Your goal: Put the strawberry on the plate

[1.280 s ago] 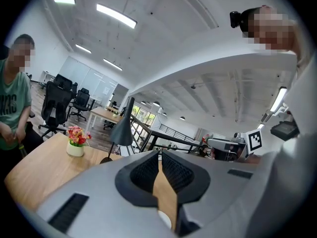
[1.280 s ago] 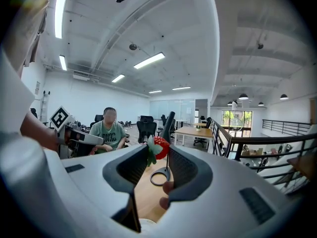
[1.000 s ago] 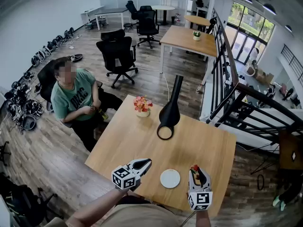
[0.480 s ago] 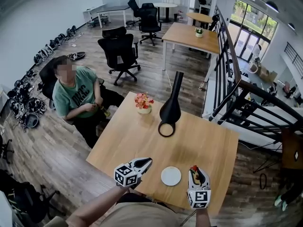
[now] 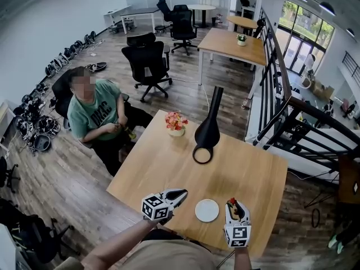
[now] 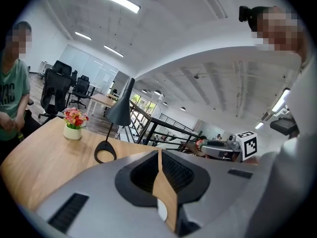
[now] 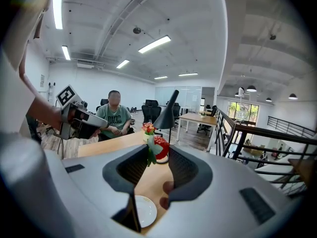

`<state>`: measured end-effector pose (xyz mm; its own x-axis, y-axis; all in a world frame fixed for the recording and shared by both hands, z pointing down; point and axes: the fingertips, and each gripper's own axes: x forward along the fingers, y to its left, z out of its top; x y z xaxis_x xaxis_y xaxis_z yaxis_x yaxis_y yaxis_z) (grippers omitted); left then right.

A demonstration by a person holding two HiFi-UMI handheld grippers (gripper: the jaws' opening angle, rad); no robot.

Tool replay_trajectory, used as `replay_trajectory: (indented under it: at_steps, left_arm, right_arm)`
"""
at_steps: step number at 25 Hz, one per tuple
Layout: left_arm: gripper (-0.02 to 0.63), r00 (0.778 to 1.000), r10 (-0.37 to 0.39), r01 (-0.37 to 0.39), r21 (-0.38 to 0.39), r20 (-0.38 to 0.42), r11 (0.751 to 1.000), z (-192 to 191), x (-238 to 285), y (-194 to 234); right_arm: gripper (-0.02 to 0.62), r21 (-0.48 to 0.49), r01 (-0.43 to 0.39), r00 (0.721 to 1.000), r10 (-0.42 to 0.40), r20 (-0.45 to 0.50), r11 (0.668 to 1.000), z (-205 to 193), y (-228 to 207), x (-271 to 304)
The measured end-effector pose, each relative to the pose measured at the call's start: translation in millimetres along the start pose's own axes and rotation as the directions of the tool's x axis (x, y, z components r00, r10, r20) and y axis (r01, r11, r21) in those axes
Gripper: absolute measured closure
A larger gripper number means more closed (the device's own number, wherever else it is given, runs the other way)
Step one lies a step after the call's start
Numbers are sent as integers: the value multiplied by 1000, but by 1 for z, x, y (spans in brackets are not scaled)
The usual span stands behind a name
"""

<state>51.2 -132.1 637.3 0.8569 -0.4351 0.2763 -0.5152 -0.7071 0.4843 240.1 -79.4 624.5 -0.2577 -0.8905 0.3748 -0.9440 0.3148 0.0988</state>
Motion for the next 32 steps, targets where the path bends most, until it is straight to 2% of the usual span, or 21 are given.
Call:
replay_trajectory:
  at_steps: [6,14,22,27,32]
  left_arm:
    - [601,999,11,-11,-9,-33,1000,-12,7,12]
    - [601,995,26,-29,-21,-100,999,-37,15,25]
    - [601,982,42,-42,0,-186,999,-74,24,36]
    - [601,979,53,-53,7,-199,999,-95,29,42]
    - [601,967,62,-62,9,-246,998,-114,38,46]
  right_arm:
    - [457,-19,-21,999,20,-41,1000,-17,5,13]
    - [457,-36,-64,988,58,-141,997,-61,18,29]
    - [457,-55,-130,946,107,-306,990,-134,38,43]
    - [457,-47,-189,915,158,-370,981,-180,50,55]
    - [457,-133,-286,880,205,-429,949,-217,65,70]
